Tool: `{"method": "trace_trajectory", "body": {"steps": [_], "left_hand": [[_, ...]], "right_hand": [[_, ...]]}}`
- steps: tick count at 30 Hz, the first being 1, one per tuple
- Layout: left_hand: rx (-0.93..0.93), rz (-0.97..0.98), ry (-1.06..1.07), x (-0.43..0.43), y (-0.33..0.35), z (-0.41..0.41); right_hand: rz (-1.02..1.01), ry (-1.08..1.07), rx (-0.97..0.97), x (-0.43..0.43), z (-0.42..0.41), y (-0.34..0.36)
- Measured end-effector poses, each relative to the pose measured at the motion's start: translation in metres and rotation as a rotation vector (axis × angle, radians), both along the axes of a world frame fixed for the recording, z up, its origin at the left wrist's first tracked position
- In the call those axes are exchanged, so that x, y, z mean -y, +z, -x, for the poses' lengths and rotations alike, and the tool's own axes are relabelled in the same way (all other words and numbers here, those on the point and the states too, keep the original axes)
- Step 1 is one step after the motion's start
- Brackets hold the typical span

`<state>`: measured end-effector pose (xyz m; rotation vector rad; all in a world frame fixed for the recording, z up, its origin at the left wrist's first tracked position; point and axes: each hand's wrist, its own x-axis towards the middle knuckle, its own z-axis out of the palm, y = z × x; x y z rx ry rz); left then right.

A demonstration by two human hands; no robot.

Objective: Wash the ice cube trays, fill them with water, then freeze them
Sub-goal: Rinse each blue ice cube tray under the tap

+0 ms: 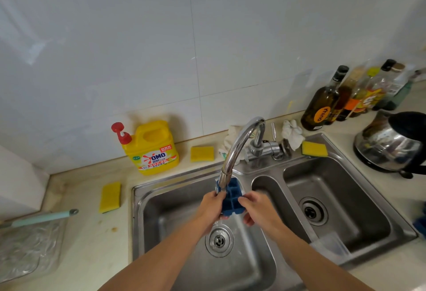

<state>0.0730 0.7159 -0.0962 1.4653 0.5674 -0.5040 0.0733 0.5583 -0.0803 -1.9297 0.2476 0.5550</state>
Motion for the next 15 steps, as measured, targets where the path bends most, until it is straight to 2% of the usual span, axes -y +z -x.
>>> {"method": "trace_trajectory", "body": {"steps": [4,10,15], "left_hand": [[0.008,-0.055,-0.078,-0.012,-0.001,0.003],[0.061,-0.106,0.024,-0.032,0.000,-0.005],[0.085,-0.173,-0.154,-0.009,-0.005,-0.001]], "right_hand": [[-0.016,0.072,-0.082,0.000,0.001,-0.005],[-0.008,0.158,-0.039,-0.028,-0.006,0.003],[0.001,0.103,-0.091,-0.001,-0.002,-0.005]]}}
